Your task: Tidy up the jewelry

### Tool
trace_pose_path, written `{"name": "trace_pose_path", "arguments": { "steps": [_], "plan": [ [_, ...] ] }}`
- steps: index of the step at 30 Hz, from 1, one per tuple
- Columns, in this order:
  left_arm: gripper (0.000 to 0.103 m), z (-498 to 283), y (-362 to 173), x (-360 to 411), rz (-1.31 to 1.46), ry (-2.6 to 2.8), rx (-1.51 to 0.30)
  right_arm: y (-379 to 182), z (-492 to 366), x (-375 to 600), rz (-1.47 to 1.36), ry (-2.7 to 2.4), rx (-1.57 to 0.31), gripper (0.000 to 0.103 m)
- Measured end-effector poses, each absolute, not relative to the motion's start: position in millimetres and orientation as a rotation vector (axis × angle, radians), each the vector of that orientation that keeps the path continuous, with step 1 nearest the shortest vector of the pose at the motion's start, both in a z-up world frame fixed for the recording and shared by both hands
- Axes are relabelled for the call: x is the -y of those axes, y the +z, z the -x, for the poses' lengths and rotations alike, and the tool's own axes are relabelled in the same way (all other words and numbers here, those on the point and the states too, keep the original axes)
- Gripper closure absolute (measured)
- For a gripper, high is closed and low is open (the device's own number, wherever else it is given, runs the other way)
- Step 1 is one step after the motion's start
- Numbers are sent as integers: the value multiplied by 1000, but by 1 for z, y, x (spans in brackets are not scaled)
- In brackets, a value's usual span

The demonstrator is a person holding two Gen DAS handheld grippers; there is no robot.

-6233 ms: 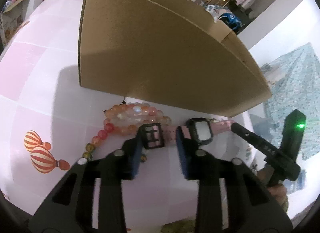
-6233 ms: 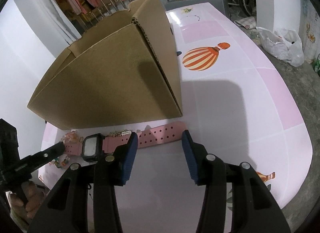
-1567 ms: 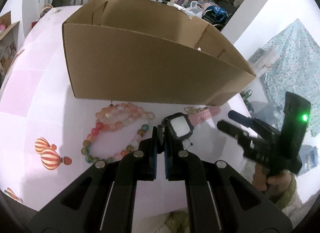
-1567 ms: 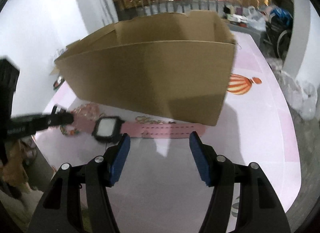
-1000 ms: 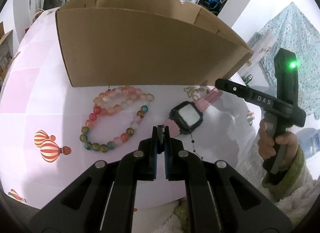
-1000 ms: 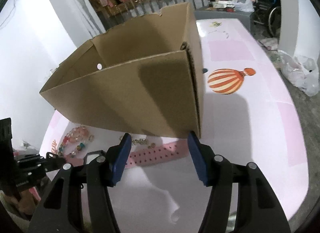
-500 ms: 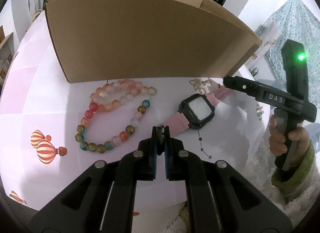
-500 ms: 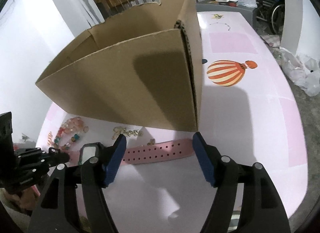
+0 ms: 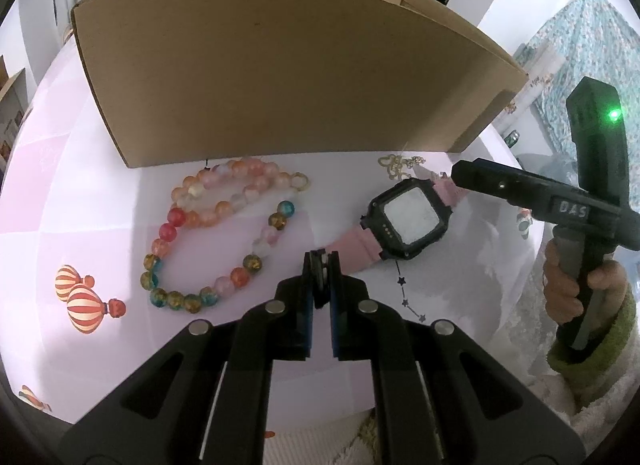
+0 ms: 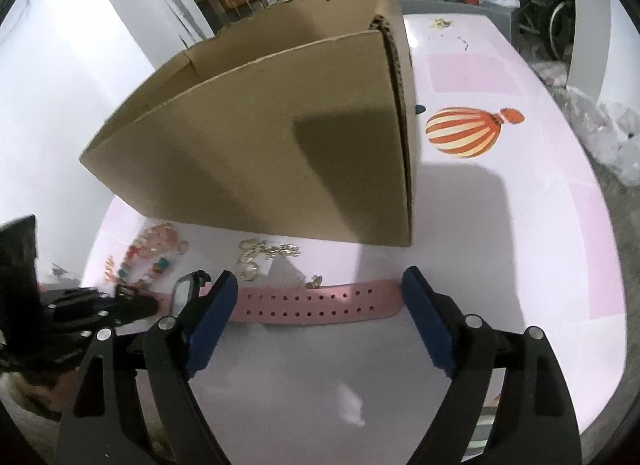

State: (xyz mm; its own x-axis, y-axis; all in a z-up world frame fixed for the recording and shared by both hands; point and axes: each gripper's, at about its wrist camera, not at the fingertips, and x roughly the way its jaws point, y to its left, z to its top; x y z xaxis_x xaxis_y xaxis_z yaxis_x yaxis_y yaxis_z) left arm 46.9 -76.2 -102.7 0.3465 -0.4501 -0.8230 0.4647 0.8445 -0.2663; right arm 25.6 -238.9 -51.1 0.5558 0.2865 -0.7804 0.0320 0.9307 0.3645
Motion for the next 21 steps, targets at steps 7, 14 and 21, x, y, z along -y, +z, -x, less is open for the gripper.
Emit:
{"name": "trace_pose_path", "arguments": {
  "steps": [7, 14, 21],
  "plan": [
    [97, -48, -102, 74, -15, -593, -1062, -54, -20, 236, -352, 156, -961, 22],
    [97, -48, -102, 74, -15, -591, -1062, -54, -21, 217, -167, 71, -968, 33],
    [97, -48, -102, 78, -19, -590, -1060, -55, -22, 215, -98, 14, -967, 44]
  ]
}}
